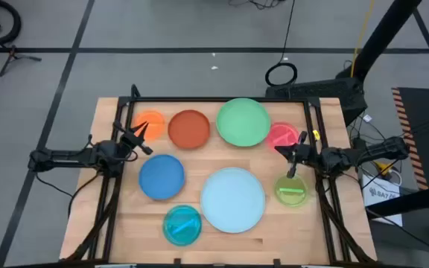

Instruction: Stack plastic plates

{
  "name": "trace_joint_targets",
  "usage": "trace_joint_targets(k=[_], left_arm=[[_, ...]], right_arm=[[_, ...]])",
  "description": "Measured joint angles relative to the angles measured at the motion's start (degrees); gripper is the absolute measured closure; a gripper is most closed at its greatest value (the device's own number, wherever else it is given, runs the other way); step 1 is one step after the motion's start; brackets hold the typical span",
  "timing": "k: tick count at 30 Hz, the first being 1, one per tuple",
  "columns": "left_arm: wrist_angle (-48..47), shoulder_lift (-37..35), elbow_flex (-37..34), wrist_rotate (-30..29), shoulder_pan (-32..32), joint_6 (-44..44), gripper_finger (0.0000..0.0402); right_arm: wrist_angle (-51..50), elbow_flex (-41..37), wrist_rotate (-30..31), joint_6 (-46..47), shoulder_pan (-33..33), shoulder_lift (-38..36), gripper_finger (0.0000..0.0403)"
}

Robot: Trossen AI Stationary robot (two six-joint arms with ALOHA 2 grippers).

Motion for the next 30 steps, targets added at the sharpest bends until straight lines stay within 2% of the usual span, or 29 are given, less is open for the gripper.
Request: trace_joint_targets(k=[14,18,22,30], left_arm=[[0.0,0.0,0.0,0.0,0.0,0.0,0.036],[0.0,0.0,0.0,0.0,0.0,0.0,0.036],[0.0,0.0,0.0,0.0,0.0,0.0,0.036],[0.0,0.0,0.0,0.0,0.0,0.0,0.036]], right_arm=[[0.0,0.0,0.0,0.2,0.0,0.0,0.0403],[0.5,0.0,0.1,11.7,0.0,0.0,0.0403],[4.0,0.0,-1.3,14.3,-0.1,0.0,0.0403],[13.5,0.0,-1.5,12.5,-0.1,0.0,0.0403]])
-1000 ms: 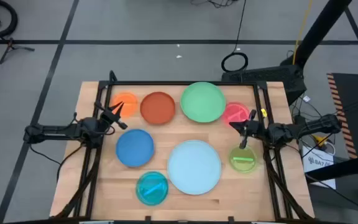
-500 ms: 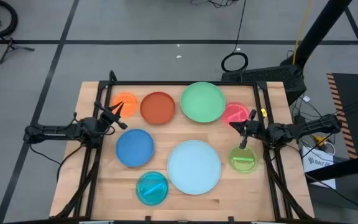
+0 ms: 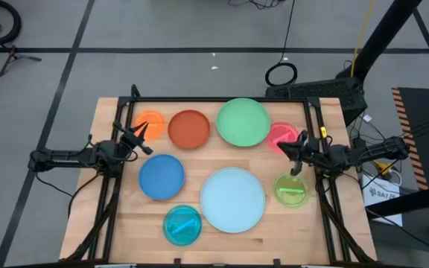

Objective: Stack plastic plates
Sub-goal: Stack the green plate on the light blue plate

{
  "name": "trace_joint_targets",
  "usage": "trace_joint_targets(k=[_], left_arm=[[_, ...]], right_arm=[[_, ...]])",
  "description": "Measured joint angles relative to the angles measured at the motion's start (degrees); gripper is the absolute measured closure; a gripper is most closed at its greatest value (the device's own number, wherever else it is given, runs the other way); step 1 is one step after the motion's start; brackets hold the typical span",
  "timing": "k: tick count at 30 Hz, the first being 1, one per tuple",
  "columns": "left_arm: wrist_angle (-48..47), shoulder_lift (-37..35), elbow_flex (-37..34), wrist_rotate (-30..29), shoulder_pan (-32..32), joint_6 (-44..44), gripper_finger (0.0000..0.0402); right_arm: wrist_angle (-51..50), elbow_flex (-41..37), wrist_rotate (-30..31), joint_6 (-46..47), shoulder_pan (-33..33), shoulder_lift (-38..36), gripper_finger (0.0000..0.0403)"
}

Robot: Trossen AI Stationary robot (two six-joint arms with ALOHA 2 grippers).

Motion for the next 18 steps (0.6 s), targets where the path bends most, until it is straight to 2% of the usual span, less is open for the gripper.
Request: trace_joint_targets(k=[18], left_arm=[[0.0,0.0,0.0,0.0,0.0,1.9,0.036]], right_arm=[[2.8,0.0,0.0,-1.3,0.0,0.0,0.0403]])
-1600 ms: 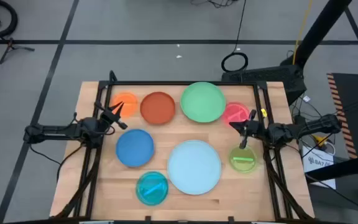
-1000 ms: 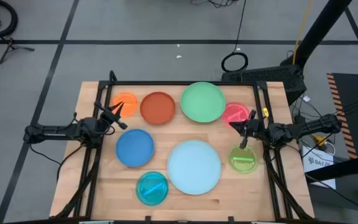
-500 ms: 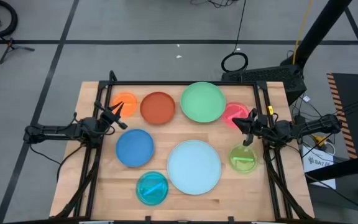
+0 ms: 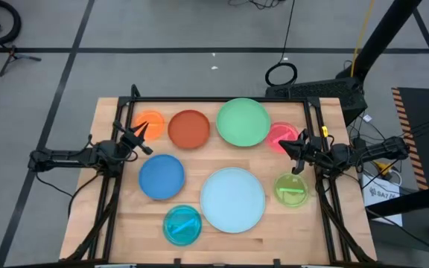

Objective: Stack plastic plates
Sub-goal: Stack the green plate on the light blue plate

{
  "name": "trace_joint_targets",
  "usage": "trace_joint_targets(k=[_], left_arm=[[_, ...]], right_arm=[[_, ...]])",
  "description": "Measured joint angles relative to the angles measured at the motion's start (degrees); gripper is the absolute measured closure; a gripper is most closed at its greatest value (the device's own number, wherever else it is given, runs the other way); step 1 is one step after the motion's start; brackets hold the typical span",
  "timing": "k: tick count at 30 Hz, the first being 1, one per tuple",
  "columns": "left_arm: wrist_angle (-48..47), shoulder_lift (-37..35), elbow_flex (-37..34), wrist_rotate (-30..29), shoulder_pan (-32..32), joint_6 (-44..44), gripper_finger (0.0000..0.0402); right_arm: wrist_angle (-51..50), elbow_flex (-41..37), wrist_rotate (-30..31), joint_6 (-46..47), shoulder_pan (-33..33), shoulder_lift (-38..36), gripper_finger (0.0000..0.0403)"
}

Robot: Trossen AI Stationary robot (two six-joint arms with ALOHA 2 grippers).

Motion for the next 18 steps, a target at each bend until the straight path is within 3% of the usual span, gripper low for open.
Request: trace_joint_targets(k=[18], left_arm=[[0.1,0.0,0.0,0.5,0.0,2.4,0.036]], right_arm=[[-0.7,0.0,0.2,-0.7,0.0,0.0,0.0403]])
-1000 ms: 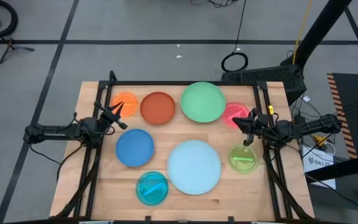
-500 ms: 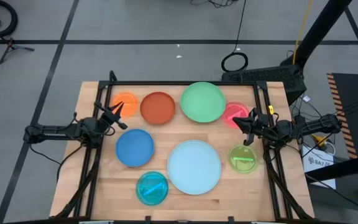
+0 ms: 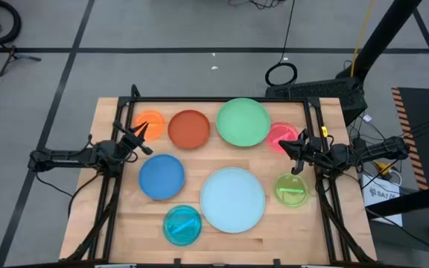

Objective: Stack plastic plates
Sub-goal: Stack the green plate on the light blue plate

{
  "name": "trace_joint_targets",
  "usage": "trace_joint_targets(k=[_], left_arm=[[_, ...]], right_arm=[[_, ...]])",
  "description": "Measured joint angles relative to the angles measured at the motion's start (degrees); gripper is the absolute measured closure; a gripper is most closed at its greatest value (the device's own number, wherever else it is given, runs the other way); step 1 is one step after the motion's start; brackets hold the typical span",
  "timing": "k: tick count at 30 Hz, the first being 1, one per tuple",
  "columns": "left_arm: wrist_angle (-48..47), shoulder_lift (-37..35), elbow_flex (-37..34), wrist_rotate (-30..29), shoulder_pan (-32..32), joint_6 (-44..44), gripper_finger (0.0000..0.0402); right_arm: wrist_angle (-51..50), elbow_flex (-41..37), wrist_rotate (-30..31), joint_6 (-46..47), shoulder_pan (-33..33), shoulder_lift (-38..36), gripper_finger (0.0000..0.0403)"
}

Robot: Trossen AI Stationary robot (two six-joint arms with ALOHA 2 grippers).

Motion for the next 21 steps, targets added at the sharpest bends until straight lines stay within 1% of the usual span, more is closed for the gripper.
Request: trace_joint_targets(k=[2,7,10,14,18,21], left_arm=[[0.2,0.0,0.0,2.4,0.0,-2.6,0.036],[5.2,0.0,0.0,13.6,0.0,-8.6,0.036],[7.5,0.0,0.0,17.5,0.0,-16.3,0.036],[8.1,0.0,0.0,18.2,0.0,-32.5,0.036],[15.3,0.0,0.0,18.2,0.0,-41.0,0.036],[20.4,0.0,0.0,18.2,0.0,-48.5,0.036]], right_arm=[[0.0,0.0,0.0,0.0,0.0,0.0,0.0403],[0.0,0.0,0.0,0.0,0.0,0.0,0.0403],[-0.1,0.0,0.0,0.0,0.0,0.0,0.0403],[-0.1,0.0,0.0,0.0,0.0,0.0,0.0403],[-0.1,0.0,-0.3,1.6,0.0,0.0,0.0403],[0.5,0.0,-4.6,1.7,0.0,0.3,0.0403]])
